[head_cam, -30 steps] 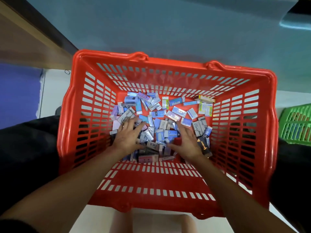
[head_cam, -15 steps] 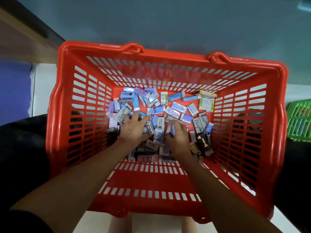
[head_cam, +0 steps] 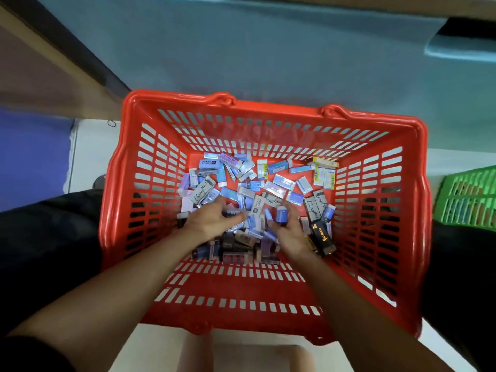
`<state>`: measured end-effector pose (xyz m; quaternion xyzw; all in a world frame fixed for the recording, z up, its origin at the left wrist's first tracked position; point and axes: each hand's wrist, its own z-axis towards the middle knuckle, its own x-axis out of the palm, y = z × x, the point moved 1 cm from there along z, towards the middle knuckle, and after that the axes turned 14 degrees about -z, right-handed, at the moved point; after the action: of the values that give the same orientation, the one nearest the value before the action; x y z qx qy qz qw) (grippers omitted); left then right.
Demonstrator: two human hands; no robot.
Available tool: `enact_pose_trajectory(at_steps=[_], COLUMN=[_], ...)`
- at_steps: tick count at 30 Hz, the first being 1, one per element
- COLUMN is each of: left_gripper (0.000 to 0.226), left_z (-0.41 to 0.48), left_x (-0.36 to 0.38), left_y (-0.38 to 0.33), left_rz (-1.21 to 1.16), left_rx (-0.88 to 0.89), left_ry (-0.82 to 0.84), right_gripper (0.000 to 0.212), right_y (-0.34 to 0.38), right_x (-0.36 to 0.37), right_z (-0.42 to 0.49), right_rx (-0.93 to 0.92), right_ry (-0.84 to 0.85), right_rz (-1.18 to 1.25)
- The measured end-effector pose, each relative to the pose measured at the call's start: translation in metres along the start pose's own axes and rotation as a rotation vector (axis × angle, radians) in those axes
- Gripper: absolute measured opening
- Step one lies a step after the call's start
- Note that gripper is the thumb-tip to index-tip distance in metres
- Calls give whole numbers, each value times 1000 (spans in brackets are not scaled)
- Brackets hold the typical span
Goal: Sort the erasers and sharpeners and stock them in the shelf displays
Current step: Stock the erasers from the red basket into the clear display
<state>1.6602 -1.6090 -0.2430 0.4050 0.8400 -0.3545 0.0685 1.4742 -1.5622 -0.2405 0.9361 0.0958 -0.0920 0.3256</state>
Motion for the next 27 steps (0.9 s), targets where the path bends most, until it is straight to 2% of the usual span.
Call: enact_pose_trajectory(at_steps=[3,8,13,16,18,21,24,27], left_gripper=[59,39,30,35,36,23,15,18], left_z=[-14,-47,-78,-100,-113,-135,-164,-188], left_x=[-2,-11,-40,-66,-84,-109,-130,-144], left_y=[1,-20,-51,-78,-99,-134,-170,-195], left_rz=[-229,-444,-455,-429,-388,-387,-481,-450], left_rx=[-2,66,188,288,357,457,517,548], left_ry=[90,8,-28,-66,-70,-62,-1,70], right_gripper=[72,40,23,16,15,12,5,5], right_y=[20,63,105,130,149,180,209,232], right_x=[-6,-8,-19,-33,-45,-66,-86,-101], right_z=[-16,-55,-89,-110,-128,-155,-177,-192], right_rx=[-10,-132,-235,-314,-394,-504,-590,-612], right_ry=[135,285,302,282,269,201,203,234], right_rz=[-60,-165,-116,-90,-121,-211,-153,-26])
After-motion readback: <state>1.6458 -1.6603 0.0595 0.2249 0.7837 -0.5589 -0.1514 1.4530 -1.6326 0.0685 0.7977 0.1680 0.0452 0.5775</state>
